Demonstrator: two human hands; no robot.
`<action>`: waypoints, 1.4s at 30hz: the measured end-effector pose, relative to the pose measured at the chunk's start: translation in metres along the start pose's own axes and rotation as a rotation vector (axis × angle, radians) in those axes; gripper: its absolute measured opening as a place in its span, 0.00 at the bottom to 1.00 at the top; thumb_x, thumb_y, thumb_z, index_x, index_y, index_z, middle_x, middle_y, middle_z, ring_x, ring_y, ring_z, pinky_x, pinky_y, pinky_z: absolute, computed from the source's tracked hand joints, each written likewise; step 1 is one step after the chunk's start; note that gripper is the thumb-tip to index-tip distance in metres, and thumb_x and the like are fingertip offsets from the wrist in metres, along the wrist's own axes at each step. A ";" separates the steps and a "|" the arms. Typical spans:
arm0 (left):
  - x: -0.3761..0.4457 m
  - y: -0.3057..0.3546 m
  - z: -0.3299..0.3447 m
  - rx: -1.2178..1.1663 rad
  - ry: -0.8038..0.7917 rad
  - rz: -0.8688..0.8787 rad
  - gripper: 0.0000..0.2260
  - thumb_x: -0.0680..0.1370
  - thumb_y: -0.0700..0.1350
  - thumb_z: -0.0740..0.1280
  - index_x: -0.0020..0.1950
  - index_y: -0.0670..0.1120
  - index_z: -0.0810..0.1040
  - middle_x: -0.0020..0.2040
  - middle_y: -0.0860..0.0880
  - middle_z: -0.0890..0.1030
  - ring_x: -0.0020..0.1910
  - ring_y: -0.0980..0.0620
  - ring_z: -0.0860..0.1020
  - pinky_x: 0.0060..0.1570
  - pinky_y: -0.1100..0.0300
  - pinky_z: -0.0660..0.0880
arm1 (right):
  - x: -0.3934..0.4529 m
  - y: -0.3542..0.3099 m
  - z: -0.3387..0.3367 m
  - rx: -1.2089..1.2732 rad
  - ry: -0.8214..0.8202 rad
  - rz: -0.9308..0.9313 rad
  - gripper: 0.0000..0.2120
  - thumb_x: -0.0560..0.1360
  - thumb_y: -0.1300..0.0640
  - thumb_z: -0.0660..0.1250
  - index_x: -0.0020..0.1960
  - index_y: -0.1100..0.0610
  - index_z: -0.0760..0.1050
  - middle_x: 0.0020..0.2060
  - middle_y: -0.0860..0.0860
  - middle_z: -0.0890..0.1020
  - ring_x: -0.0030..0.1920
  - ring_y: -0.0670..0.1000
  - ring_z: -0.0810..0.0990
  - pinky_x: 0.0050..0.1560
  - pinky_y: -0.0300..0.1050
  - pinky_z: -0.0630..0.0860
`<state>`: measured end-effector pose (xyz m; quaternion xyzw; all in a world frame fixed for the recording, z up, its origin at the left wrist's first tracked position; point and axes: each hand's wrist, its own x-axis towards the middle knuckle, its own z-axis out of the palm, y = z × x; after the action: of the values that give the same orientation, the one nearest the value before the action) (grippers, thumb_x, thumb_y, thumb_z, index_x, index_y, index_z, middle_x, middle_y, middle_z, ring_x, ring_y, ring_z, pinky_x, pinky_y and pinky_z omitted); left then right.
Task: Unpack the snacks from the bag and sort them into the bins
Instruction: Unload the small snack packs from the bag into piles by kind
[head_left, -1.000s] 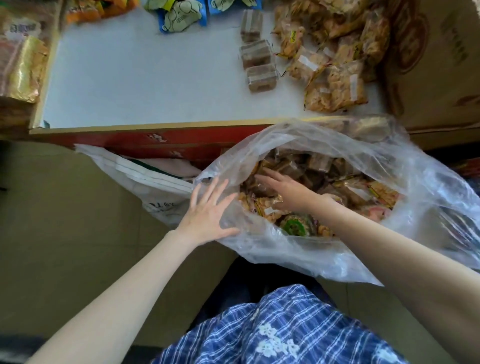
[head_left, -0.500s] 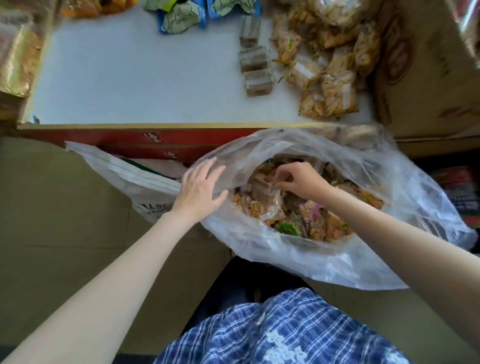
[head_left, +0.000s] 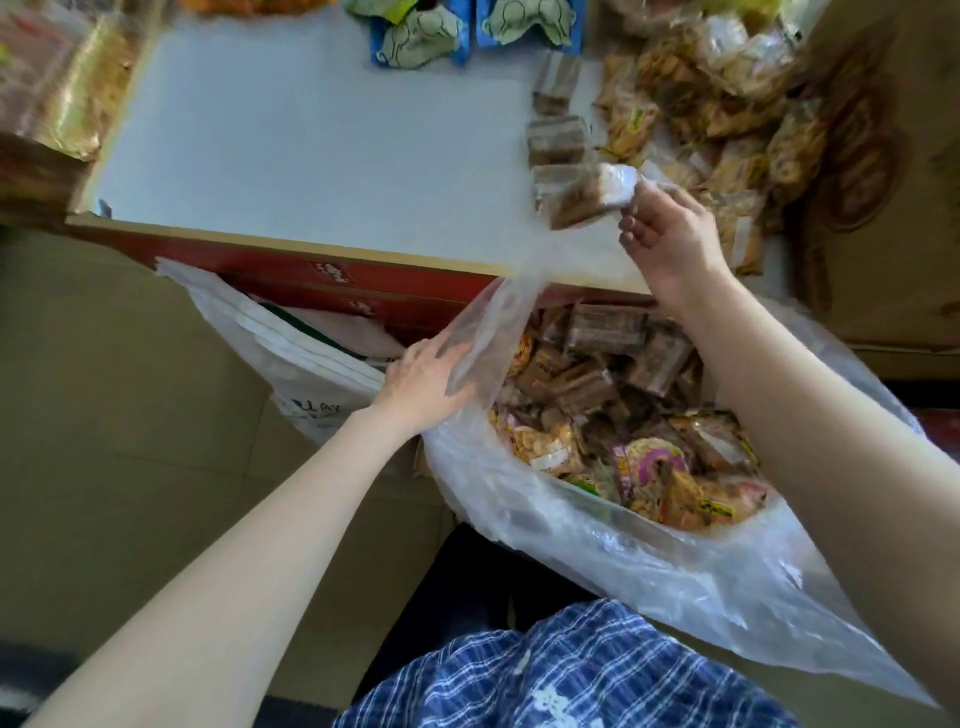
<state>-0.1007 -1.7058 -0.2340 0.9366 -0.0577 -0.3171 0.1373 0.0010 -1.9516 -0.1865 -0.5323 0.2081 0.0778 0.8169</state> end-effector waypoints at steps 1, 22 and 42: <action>0.001 -0.003 0.000 -0.001 -0.019 -0.017 0.26 0.80 0.54 0.58 0.76 0.52 0.55 0.78 0.50 0.50 0.75 0.42 0.52 0.70 0.43 0.57 | 0.004 -0.007 0.003 0.009 -0.012 -0.032 0.05 0.77 0.61 0.64 0.42 0.57 0.74 0.30 0.50 0.77 0.29 0.46 0.75 0.32 0.36 0.72; -0.003 0.003 0.003 0.102 0.090 0.190 0.23 0.80 0.40 0.57 0.73 0.58 0.62 0.77 0.52 0.53 0.76 0.49 0.46 0.72 0.45 0.46 | 0.059 0.027 0.027 -1.256 -0.011 -0.089 0.11 0.76 0.62 0.65 0.58 0.61 0.79 0.58 0.56 0.79 0.58 0.53 0.78 0.54 0.40 0.73; -0.007 -0.003 0.002 -0.116 0.107 0.141 0.28 0.78 0.40 0.59 0.76 0.57 0.56 0.77 0.48 0.56 0.74 0.44 0.54 0.71 0.48 0.56 | -0.044 0.088 -0.044 -2.383 -0.458 -0.597 0.22 0.70 0.58 0.68 0.64 0.53 0.70 0.65 0.63 0.69 0.59 0.66 0.71 0.55 0.55 0.71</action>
<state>-0.1074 -1.7019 -0.2321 0.9363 -0.0975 -0.2591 0.2162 -0.0805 -1.9498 -0.2573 -0.9409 -0.2673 0.1201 -0.1698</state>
